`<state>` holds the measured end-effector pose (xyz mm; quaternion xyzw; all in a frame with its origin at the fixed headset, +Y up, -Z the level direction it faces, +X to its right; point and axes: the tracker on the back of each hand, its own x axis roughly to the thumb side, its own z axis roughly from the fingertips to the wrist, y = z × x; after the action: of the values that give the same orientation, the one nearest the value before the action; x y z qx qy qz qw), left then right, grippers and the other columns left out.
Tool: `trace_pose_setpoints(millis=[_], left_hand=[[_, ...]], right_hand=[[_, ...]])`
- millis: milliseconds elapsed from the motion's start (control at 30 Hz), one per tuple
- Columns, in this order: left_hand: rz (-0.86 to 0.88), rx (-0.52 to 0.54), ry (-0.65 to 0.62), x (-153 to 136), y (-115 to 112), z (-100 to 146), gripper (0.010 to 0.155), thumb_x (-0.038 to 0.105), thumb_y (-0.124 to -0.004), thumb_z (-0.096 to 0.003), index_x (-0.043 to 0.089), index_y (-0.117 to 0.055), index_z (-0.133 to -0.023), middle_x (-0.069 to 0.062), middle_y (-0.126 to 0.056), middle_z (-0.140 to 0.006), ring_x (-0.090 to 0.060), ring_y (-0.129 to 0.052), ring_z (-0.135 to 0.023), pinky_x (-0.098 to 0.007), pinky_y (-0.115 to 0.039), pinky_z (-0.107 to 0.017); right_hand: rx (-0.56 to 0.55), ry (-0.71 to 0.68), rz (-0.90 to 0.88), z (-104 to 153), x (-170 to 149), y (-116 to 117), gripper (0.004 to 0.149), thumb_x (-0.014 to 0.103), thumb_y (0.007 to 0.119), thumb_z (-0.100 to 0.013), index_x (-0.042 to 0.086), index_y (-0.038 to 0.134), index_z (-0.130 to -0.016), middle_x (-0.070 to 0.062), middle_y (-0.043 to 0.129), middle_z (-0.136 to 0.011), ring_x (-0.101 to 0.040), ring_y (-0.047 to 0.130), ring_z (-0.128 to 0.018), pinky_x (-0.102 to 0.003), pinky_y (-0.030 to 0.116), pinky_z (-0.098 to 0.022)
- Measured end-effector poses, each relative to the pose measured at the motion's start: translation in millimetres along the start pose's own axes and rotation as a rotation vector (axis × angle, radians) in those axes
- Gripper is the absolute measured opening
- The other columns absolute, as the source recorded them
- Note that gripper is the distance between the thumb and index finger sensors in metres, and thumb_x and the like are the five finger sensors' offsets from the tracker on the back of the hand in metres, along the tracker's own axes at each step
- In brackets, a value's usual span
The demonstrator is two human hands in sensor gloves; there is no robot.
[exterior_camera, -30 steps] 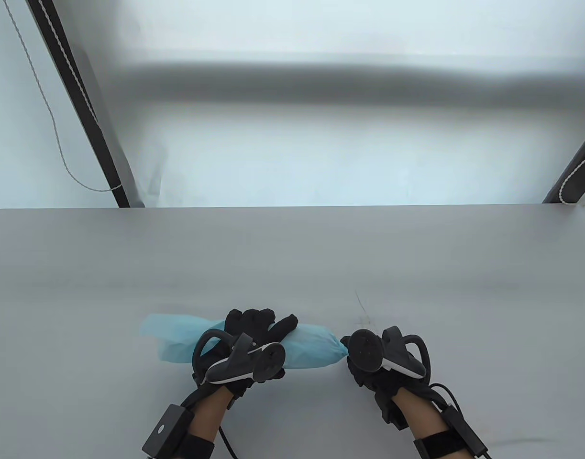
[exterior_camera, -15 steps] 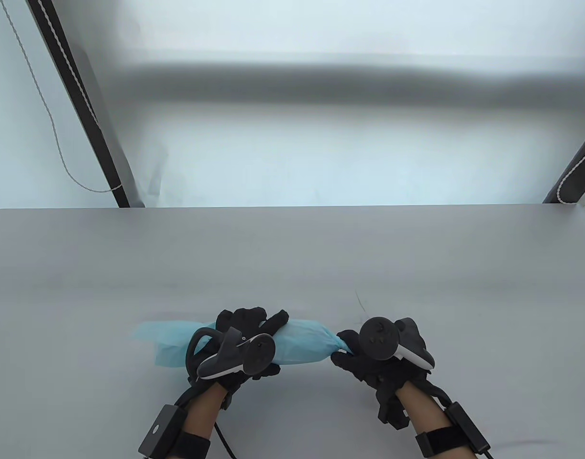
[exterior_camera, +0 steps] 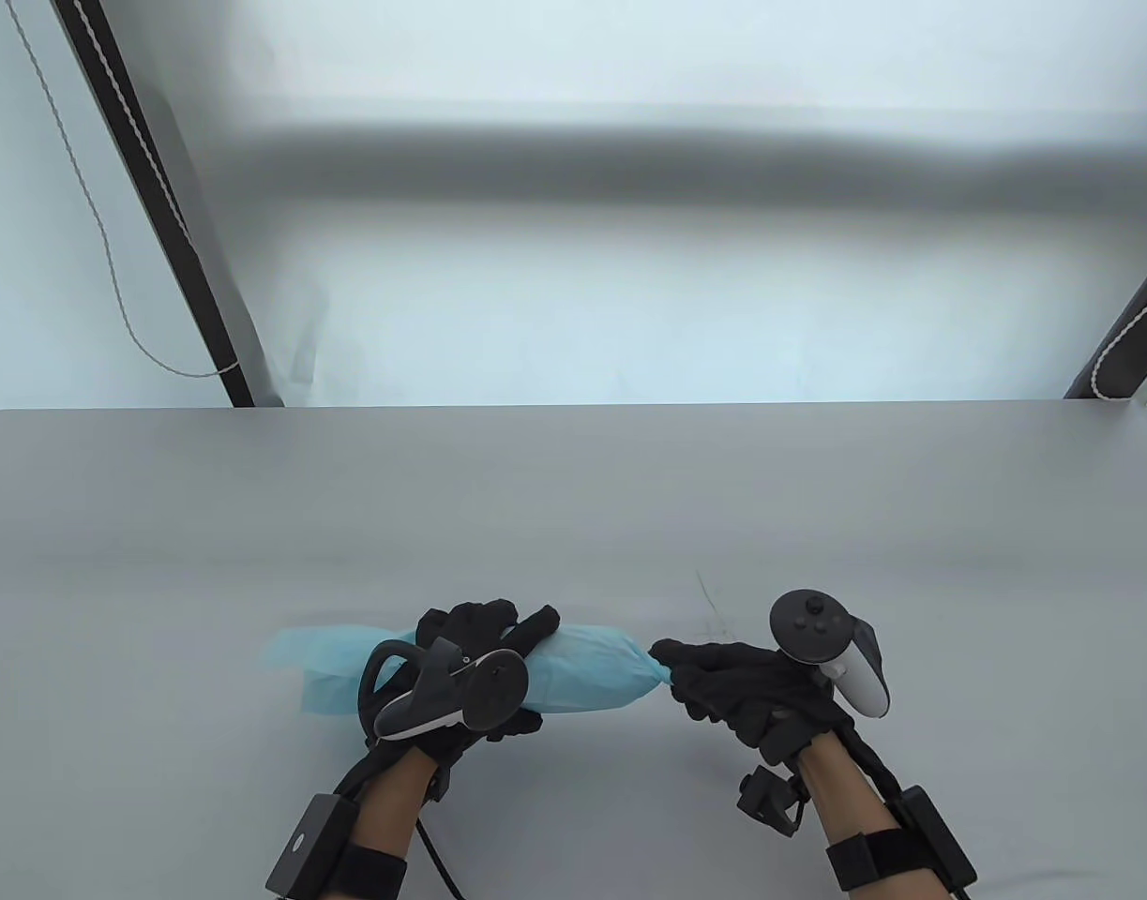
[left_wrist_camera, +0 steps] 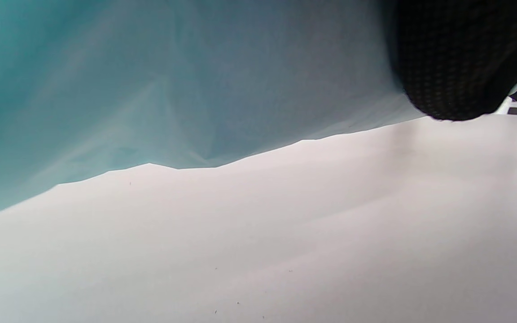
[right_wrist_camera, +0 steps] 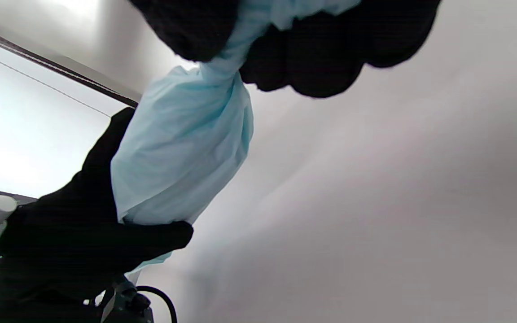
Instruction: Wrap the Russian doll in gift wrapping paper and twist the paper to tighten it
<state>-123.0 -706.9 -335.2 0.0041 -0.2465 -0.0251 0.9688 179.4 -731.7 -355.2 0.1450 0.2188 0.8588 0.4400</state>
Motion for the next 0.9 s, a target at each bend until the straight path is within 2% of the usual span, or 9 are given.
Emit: trace_pose_setpoints(millis=[167, 267, 333, 400, 467, 567, 667, 800, 900], left_hand=[[-0.018, 0.012, -0.025, 4.8, -0.9, 1.2, 0.106, 0.066, -0.099, -0.032, 0.043, -0.035, -0.113, -0.015, -0.063, -0.119, -0.044, -0.071, -0.104, -0.074, -0.063, -0.066], [-0.051, 0.021, -0.019, 10.8, 2.9, 0.9, 0.106, 0.067, -0.099, -0.0324, 0.042, -0.036, -0.113, -0.016, -0.063, -0.119, -0.044, -0.072, -0.103, -0.073, -0.066, -0.064], [-0.077, 0.011, -0.011, 13.6, 3.1, 1.5, 0.105, 0.066, -0.099, -0.0326, 0.042, -0.037, -0.114, -0.016, -0.062, -0.119, -0.043, -0.071, -0.103, -0.072, -0.066, -0.064], [-0.079, 0.015, -0.001, 15.2, 1.2, 0.9, 0.105, 0.067, -0.099, -0.0331, 0.041, -0.036, -0.114, -0.016, -0.062, -0.119, -0.043, -0.071, -0.103, -0.072, -0.067, -0.064], [-0.061, 0.012, 0.007, 17.0, -0.1, -1.7, 0.105, 0.067, -0.098, -0.0336, 0.041, -0.035, -0.114, -0.016, -0.061, -0.119, -0.043, -0.07, -0.103, -0.071, -0.066, -0.064], [-0.064, 0.011, -0.002, 23.0, -1.9, -4.0, 0.105, 0.067, -0.098, -0.0339, 0.041, -0.035, -0.114, -0.016, -0.061, -0.119, -0.043, -0.07, -0.103, -0.071, -0.066, -0.064], [-0.095, 0.004, -0.02, 32.6, -4.1, -6.9, 0.105, 0.067, -0.098, -0.034, 0.041, -0.035, -0.114, -0.017, -0.061, -0.119, -0.043, -0.07, -0.103, -0.071, -0.066, -0.064], [-0.097, 0.005, -0.075, 53.5, -3.5, -11.6, 0.106, 0.067, -0.097, -0.0343, 0.038, -0.034, -0.115, -0.017, -0.061, -0.119, -0.044, -0.07, -0.103, -0.069, -0.066, -0.065], [-0.08, 0.022, -0.13, 67.4, 1.2, -13.1, 0.109, 0.067, -0.096, -0.0346, 0.024, -0.036, -0.116, -0.018, -0.063, -0.118, -0.044, -0.074, -0.101, -0.066, -0.072, -0.064]], right_hand=[[-0.082, -0.061, 0.246, 3.9, 14.9, 5.3, 0.056, 0.025, 0.081, -0.056, 0.007, 0.078, -0.108, -0.023, 0.083, -0.087, -0.034, 0.085, -0.075, -0.056, 0.073, -0.067], [-0.208, -0.123, 0.518, 7.1, 25.6, 13.9, 0.055, 0.028, 0.08, -0.056, 0.01, 0.077, -0.108, -0.019, 0.084, -0.085, -0.029, 0.086, -0.072, -0.053, 0.076, -0.066], [-0.16, -0.073, 0.547, 5.9, 25.6, 17.0, 0.056, 0.031, 0.078, -0.059, 0.011, 0.074, -0.111, -0.018, 0.083, -0.086, -0.027, 0.087, -0.071, -0.05, 0.077, -0.064], [-0.173, -0.046, 0.59, 5.7, 26.6, 15.3, 0.057, 0.035, 0.077, -0.062, 0.013, 0.072, -0.113, -0.016, 0.085, -0.088, -0.027, 0.088, -0.072, -0.049, 0.078, -0.063], [-0.175, -0.004, 0.634, 8.3, 31.4, 10.5, 0.057, 0.038, 0.074, -0.064, 0.015, 0.069, -0.116, -0.016, 0.083, -0.095, -0.031, 0.086, -0.08, -0.053, 0.074, -0.068], [-0.28, -0.03, 0.731, 19.8, 46.1, 5.3, 0.07, 0.049, 0.077, -0.061, 0.013, 0.06, -0.119, -0.023, 0.071, -0.108, -0.04, 0.076, -0.093, -0.061, 0.064, -0.074], [-0.322, -0.119, 0.767, 28.8, 64.4, 12.2, 0.079, 0.055, 0.078, -0.059, 0.012, 0.055, -0.121, -0.029, 0.057, -0.118, -0.049, 0.061, -0.104, -0.067, 0.053, -0.078], [-0.243, -0.24, 0.804, 26.6, 84.8, 42.7, 0.096, 0.06, 0.081, -0.054, 0.006, 0.044, -0.124, -0.036, 0.036, -0.126, -0.058, 0.042, -0.112, -0.068, 0.045, -0.081], [-0.156, -0.249, 0.897, 19.0, 88.1, 62.1, 0.112, 0.064, 0.083, -0.05, 0.0, 0.029, -0.125, -0.039, 0.025, -0.127, -0.061, 0.036, -0.113, -0.069, 0.042, -0.082]])
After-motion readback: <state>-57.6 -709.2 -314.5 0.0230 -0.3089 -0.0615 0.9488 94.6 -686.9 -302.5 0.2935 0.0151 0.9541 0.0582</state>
